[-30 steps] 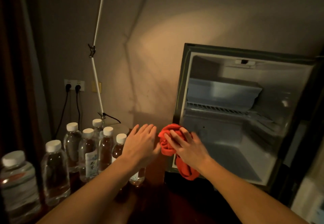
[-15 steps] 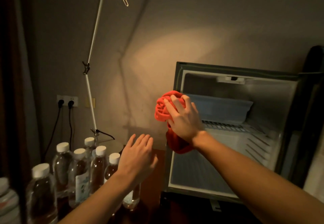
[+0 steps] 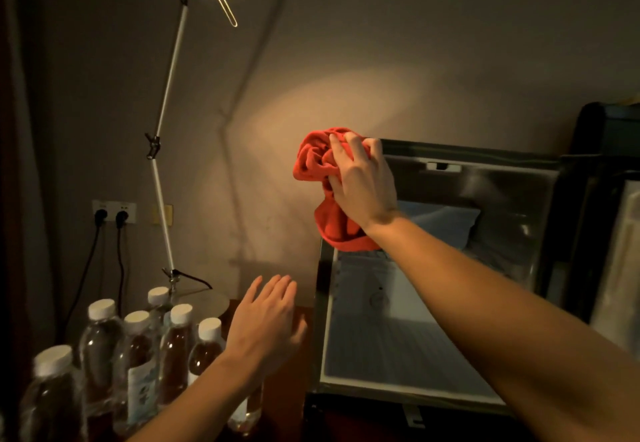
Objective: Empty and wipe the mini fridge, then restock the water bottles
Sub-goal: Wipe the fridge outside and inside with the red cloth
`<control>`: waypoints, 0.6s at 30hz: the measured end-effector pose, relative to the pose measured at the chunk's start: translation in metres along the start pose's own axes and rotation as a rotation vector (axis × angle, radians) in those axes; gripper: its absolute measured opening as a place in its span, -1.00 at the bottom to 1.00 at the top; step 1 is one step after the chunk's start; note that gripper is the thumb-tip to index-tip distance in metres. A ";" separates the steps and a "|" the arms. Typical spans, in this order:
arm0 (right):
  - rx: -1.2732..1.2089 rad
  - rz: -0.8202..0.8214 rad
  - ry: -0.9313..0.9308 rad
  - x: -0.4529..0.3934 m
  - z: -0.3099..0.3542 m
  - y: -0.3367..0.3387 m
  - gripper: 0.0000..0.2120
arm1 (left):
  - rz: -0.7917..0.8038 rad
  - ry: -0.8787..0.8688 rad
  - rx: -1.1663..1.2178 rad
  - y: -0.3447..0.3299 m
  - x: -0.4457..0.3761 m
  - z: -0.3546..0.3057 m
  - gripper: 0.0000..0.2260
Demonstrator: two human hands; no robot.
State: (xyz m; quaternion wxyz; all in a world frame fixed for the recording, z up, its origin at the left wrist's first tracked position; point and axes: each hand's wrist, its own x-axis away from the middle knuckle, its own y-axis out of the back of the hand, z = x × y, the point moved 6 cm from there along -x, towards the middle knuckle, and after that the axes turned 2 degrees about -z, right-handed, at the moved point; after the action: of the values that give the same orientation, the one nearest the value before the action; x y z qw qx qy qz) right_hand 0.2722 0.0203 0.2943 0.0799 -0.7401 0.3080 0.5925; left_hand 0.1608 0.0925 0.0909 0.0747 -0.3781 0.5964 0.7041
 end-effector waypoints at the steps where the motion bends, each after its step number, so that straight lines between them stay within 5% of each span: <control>1: -0.002 0.009 -0.012 0.002 -0.005 0.000 -0.45 | -0.005 -0.009 0.006 0.001 0.000 -0.001 -0.37; 13: 0.088 0.011 -0.537 0.067 -0.176 0.060 -0.56 | -0.104 -0.174 -0.031 -0.003 -0.005 -0.046 -0.41; 18: 0.092 0.008 -0.570 0.073 -0.188 0.066 -0.53 | -0.137 -0.214 -0.069 -0.005 -0.012 -0.070 -0.43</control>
State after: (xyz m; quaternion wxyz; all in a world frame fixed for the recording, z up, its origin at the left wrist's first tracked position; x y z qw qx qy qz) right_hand 0.3999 -0.1496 0.2965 0.1946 -0.5382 0.3026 0.7622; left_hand 0.2032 0.0357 0.0941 0.1728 -0.3430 0.5331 0.7539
